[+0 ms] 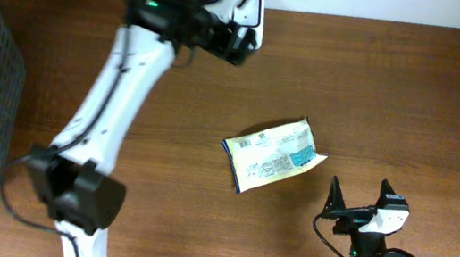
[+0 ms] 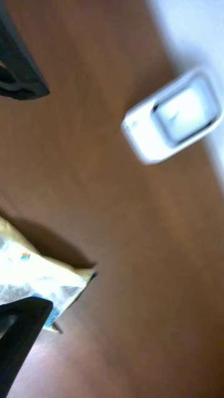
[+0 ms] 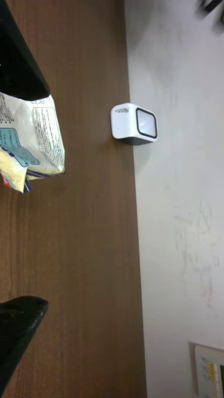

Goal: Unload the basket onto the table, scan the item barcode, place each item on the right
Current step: 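Take a yellow snack bag from the basket with the left gripper, place it mid-table, then take a white-and-gold tube from the basket with the left gripper, place it on the table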

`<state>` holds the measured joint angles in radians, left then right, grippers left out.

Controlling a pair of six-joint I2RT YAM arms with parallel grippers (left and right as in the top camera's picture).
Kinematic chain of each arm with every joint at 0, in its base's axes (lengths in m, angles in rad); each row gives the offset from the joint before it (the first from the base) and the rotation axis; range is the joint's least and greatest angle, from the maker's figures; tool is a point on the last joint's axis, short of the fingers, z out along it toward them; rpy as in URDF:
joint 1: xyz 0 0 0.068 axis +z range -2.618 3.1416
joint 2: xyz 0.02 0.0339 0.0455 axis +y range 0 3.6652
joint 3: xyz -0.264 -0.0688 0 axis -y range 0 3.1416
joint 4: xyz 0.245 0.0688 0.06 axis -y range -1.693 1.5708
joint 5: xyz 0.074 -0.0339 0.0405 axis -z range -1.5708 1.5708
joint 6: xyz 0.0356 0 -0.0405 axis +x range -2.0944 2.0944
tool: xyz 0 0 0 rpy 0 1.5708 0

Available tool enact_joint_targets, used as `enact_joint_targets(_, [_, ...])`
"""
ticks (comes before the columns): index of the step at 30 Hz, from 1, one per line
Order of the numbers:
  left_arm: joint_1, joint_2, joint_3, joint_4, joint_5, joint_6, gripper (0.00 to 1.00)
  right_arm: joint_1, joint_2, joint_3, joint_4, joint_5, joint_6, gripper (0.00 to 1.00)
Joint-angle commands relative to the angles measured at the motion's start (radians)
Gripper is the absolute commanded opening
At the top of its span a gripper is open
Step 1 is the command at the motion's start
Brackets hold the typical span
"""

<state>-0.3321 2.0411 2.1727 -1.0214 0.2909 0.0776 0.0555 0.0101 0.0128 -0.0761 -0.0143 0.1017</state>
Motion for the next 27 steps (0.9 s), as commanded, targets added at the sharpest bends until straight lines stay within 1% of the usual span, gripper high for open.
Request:
enact_joint_targets(1, [0.177, -0.158, 0.123, -0.085, -0.142, 0.051, 0.99, -0.003, -0.006, -0.007, -0.003, 0.011, 0.003, 0.99])
enact_joint_targets(3, [0.367, -0.265, 0.134, -0.106, -0.241, 0.025, 0.99, -0.003, -0.006, -0.007, -0.003, 0.011, 0.003, 0.99])
enact_joint_targets(5, [0.556, -0.327, 0.134, -0.122, -0.255, 0.008, 0.99, -0.003, -0.006, -0.007, -0.003, 0.011, 0.003, 0.99])
enact_joint_targets(6, [0.681, -0.336, 0.134, -0.127, -0.259, -0.012, 0.99, -0.003, -0.006, -0.007, -0.003, 0.011, 0.003, 0.99])
enact_joint_targets(8, [0.828, -0.322, 0.130, -0.151, -0.273, -0.069, 0.99, -0.003, -0.006, -0.007, -0.003, 0.011, 0.003, 0.99])
enact_joint_targets(9, [0.942, -0.287, 0.125, -0.186, -0.273, -0.101, 0.99, -0.003, -0.006, -0.007, -0.003, 0.011, 0.003, 0.99])
enact_joint_targets(12, [1.080, -0.193, 0.083, -0.196, -0.271, -0.105, 0.99, -0.003, -0.006, -0.007, -0.003, 0.011, 0.003, 0.99])
enact_joint_targets(14, [1.122, -0.132, -0.002, -0.177, -0.272, -0.105, 0.91, -0.003, -0.006, -0.007, -0.003, 0.011, 0.003, 0.99])
enact_joint_targets(15, [1.140, -0.119, -0.098, -0.119, -0.273, -0.103, 0.91, -0.003, -0.006, -0.007, -0.003, 0.011, 0.003, 0.99])
enact_joint_targets(16, [1.154, -0.119, -0.215, -0.047, -0.281, -0.068, 0.91, -0.003, -0.006, -0.007, -0.003, 0.011, 0.003, 0.99])
enact_joint_targets(17, [1.160, -0.119, -0.304, 0.017, -0.291, -0.016, 0.92, -0.003, -0.006, -0.007, -0.003, 0.011, 0.003, 0.99])
enact_joint_targets(18, [1.162, -0.119, -0.430, 0.126, -0.291, 0.076, 0.93, -0.003, -0.006, -0.007, -0.003, 0.011, 0.003, 0.99])
enact_joint_targets(19, [1.162, -0.117, -0.487, 0.175, -0.291, 0.113, 0.96, -0.003, -0.006, -0.007, -0.003, 0.011, 0.003, 0.99])
enact_joint_targets(20, [1.162, -0.109, -0.565, 0.251, -0.290, 0.187, 0.97, -0.003, -0.006, -0.007, -0.003, 0.011, 0.003, 0.99])
enact_joint_targets(22, [1.162, -0.062, -0.626, 0.315, -0.287, 0.279, 0.96, -0.003, -0.006, -0.007, -0.003, 0.011, 0.003, 0.99])
enact_joint_targets(24, [1.162, 0.000, -0.628, 0.325, -0.287, 0.322, 0.91, -0.003, -0.006, -0.007, -0.003, 0.011, 0.003, 0.99])
enact_joint_targets(26, [1.162, 0.040, -0.628, 0.334, -0.287, 0.322, 0.86, -0.003, -0.006, -0.007, -0.003, 0.011, 0.003, 0.99])
enact_joint_targets(27, [1.162, 0.071, -0.628, 0.341, -0.287, 0.322, 0.77, -0.003, -0.006, -0.007, -0.003, 0.011, 0.003, 0.99])
